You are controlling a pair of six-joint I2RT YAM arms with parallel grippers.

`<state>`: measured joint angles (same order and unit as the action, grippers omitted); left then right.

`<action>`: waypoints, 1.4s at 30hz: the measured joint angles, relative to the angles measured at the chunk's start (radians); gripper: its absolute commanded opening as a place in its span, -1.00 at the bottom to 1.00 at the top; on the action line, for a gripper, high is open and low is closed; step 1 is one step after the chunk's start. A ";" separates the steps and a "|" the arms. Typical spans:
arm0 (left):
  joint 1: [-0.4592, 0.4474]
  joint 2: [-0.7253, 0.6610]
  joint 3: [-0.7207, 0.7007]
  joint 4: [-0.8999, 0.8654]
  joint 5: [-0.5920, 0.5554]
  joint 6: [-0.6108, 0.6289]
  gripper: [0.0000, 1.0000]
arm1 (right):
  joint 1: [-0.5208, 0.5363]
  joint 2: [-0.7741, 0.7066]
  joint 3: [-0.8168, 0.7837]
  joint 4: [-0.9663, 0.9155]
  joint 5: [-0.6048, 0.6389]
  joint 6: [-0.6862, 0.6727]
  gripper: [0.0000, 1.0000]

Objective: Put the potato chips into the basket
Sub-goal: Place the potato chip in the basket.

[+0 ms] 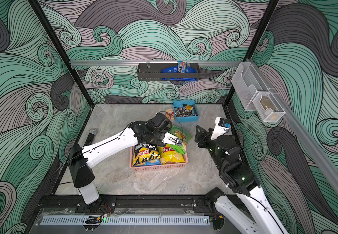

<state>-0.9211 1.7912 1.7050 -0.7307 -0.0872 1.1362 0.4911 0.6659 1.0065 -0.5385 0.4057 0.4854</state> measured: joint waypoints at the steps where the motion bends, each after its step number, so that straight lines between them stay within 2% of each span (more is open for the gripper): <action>1: 0.002 -0.002 0.000 0.000 -0.004 -0.001 -1.00 | 0.000 0.007 0.000 -0.002 -0.003 0.000 0.42; 14: 0.014 -0.058 0.000 -0.080 -0.046 -0.135 -1.00 | -0.003 0.083 -0.002 -0.007 -0.040 0.000 0.42; 26: 0.030 -0.061 0.003 -0.124 -0.055 -0.292 -1.00 | -0.003 0.082 -0.011 -0.009 -0.050 0.001 0.42; 42: 0.056 -0.061 0.102 -0.190 -0.048 -0.443 -1.00 | -0.003 0.082 -0.028 -0.009 -0.064 0.008 0.42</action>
<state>-0.8650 1.7298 1.8069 -0.9211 -0.1352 0.6937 0.4885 0.7479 0.9783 -0.5476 0.3416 0.4938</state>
